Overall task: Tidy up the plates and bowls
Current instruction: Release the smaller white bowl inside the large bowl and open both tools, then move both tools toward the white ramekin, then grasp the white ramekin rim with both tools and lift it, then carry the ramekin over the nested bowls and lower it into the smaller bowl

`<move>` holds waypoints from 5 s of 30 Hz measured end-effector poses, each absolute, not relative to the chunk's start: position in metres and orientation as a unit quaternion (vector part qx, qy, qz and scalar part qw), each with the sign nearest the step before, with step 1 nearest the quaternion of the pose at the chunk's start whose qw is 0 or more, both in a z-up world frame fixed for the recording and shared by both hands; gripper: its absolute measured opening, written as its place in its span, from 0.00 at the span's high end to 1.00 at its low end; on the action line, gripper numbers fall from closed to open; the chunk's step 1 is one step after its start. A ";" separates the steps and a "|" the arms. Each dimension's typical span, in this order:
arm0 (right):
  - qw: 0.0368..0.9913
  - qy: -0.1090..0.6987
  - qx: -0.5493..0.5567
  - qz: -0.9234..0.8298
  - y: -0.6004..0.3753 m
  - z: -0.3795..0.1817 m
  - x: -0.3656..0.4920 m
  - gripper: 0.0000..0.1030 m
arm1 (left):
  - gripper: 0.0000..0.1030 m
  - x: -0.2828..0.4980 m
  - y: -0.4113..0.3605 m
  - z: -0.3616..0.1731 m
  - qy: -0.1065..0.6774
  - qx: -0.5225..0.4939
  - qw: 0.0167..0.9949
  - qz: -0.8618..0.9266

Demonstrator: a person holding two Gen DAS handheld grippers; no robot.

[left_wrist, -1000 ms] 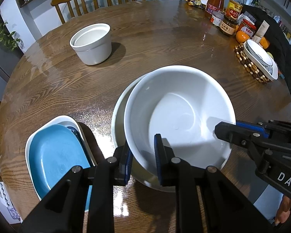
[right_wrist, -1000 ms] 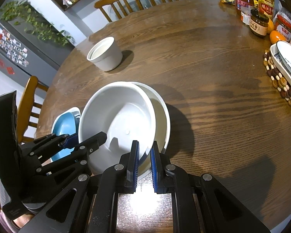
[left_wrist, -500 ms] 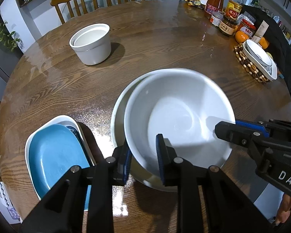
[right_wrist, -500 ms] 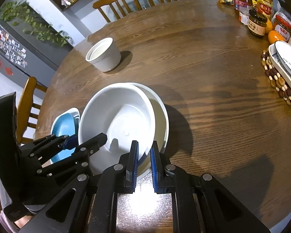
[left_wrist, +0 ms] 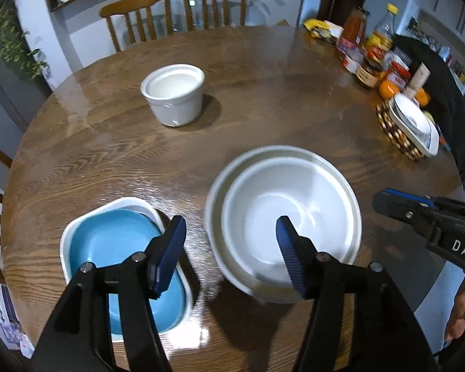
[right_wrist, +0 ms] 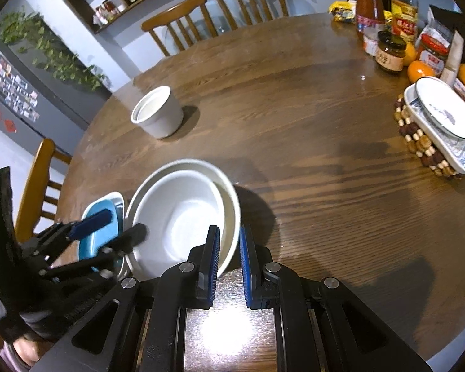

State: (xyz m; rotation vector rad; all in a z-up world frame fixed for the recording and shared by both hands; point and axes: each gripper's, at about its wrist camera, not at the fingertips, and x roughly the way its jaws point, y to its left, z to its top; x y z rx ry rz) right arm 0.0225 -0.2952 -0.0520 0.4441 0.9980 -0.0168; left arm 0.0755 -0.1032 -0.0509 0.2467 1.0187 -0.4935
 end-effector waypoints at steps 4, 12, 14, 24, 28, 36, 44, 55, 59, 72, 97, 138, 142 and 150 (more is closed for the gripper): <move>0.858 0.468 0.211 -0.006 -0.297 -0.044 0.024 0.89 | 0.32 0.084 -0.090 -0.041 0.477 0.094 0.848 -0.212; 0.873 0.446 0.195 0.016 -0.290 -0.015 0.032 0.88 | 0.21 0.091 -0.077 -0.020 0.454 0.084 0.868 -0.182; 0.877 0.441 0.188 0.020 -0.288 -0.008 0.035 0.88 | 0.21 0.091 -0.075 -0.014 0.446 0.084 0.873 -0.180; 0.893 0.421 0.152 0.035 -0.274 0.023 0.054 0.43 | 0.20 0.105 -0.077 0.006 0.423 0.085 0.887 -0.163; 0.896 0.418 0.144 0.036 -0.271 0.033 0.069 0.38 | 0.20 0.116 -0.076 0.009 0.426 0.079 0.887 -0.156; 0.891 0.424 0.150 0.056 -0.261 0.046 0.108 0.38 | 0.15 0.163 -0.059 0.024 0.441 0.044 0.889 -0.115; 0.864 0.471 0.163 0.069 -0.253 0.022 0.172 0.38 | 0.01 0.210 -0.059 0.015 0.462 0.033 0.883 -0.078; 0.825 0.526 0.191 0.081 -0.249 -0.029 0.242 0.38 | 0.02 0.253 -0.080 -0.046 0.527 0.043 0.846 -0.075; 0.815 0.540 0.191 0.093 -0.245 -0.044 0.259 0.38 | 0.05 0.263 -0.087 -0.056 0.534 0.048 0.840 -0.081; 0.797 0.562 0.191 0.107 -0.237 -0.078 0.281 0.76 | 0.56 0.275 -0.101 -0.080 0.550 0.038 0.827 -0.111; 0.836 0.507 0.178 0.115 -0.233 -0.051 0.229 0.84 | 0.78 0.220 -0.115 -0.049 0.470 0.084 0.866 -0.145; 0.880 0.429 0.195 0.061 -0.238 -0.005 0.034 0.84 | 0.78 0.037 -0.113 -0.006 0.381 0.145 0.881 -0.240; 0.876 0.435 0.199 0.054 -0.241 -0.012 0.027 0.84 | 0.77 0.033 -0.116 -0.013 0.394 0.146 0.873 -0.249; 0.868 0.447 0.212 0.041 -0.248 -0.026 0.023 0.83 | 0.77 0.038 -0.123 -0.028 0.424 0.141 0.855 -0.262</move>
